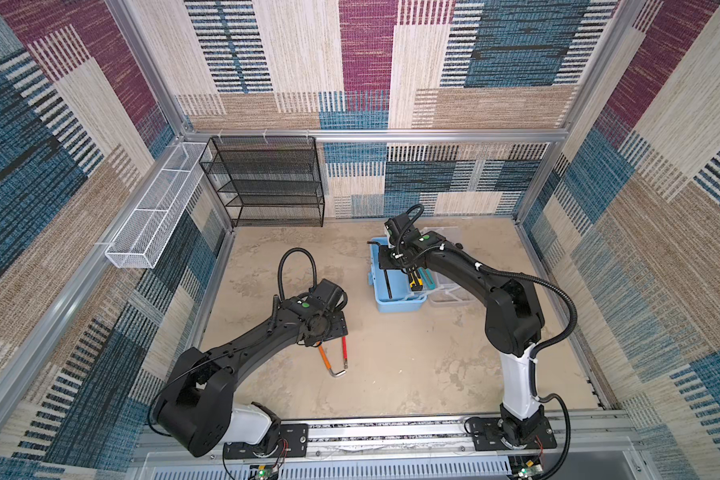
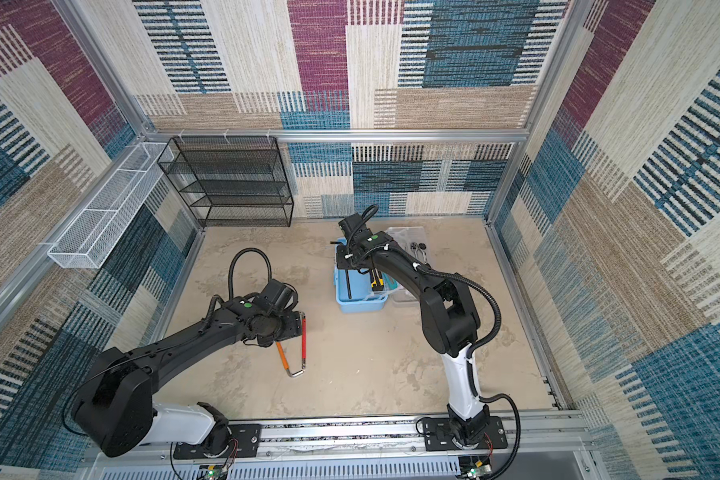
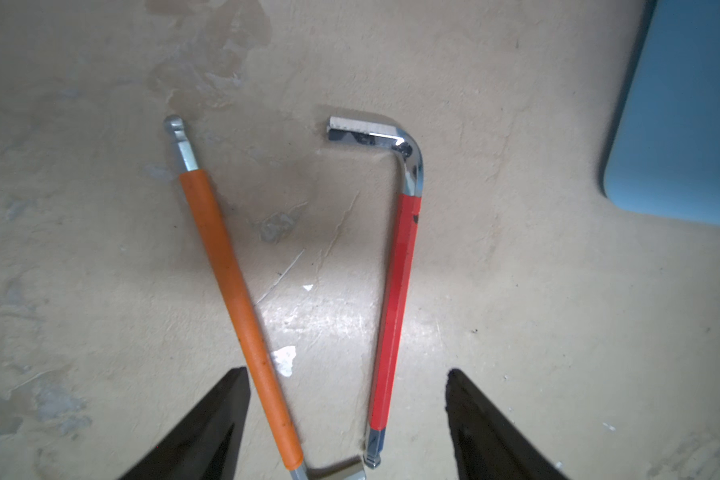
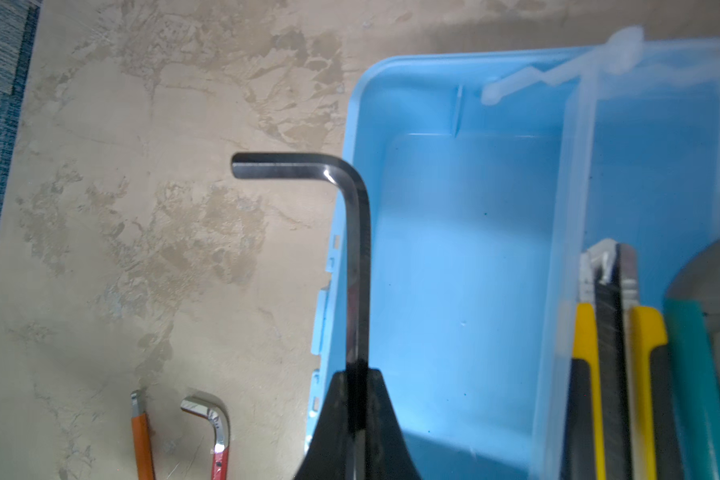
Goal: Pack the tool kit
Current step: 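Lower the black hex key into the blue box and open the right gripper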
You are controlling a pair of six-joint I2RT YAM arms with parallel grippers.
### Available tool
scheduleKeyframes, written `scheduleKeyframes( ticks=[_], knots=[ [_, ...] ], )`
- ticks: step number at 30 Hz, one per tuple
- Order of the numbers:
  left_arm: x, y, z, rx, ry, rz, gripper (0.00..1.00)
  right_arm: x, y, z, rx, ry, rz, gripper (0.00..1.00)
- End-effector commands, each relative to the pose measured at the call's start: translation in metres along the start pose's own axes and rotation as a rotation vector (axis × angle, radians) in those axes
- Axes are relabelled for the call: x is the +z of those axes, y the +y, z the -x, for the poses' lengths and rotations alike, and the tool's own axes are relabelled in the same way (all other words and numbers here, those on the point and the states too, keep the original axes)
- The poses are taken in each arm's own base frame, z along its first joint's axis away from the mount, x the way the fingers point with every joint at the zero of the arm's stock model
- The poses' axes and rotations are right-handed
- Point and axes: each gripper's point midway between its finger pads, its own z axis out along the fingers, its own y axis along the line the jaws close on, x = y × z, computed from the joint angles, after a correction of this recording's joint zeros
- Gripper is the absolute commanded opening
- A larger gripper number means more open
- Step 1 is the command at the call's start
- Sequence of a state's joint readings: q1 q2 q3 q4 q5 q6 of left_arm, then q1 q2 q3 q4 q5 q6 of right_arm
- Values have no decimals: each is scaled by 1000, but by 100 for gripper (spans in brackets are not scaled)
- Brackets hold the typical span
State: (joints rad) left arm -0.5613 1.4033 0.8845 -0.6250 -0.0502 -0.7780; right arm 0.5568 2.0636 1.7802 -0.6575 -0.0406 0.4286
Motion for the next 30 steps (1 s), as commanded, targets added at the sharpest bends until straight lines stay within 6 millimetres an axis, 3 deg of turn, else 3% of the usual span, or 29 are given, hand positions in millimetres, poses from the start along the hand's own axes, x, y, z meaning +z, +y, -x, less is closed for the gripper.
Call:
scheduleKeyframes(
  ticks=[1,16,30],
  knots=[
    [1,-8,3,30,6,-22,77,10,-11,5,4,-16,-26,0],
    [17,-29,-3,63,88,-56,61,40,-31,11,8,5,-75,0],
    [25,-34,-4,73,119,-52,55,55,-45,-6,22,50,-124,3]
  ],
)
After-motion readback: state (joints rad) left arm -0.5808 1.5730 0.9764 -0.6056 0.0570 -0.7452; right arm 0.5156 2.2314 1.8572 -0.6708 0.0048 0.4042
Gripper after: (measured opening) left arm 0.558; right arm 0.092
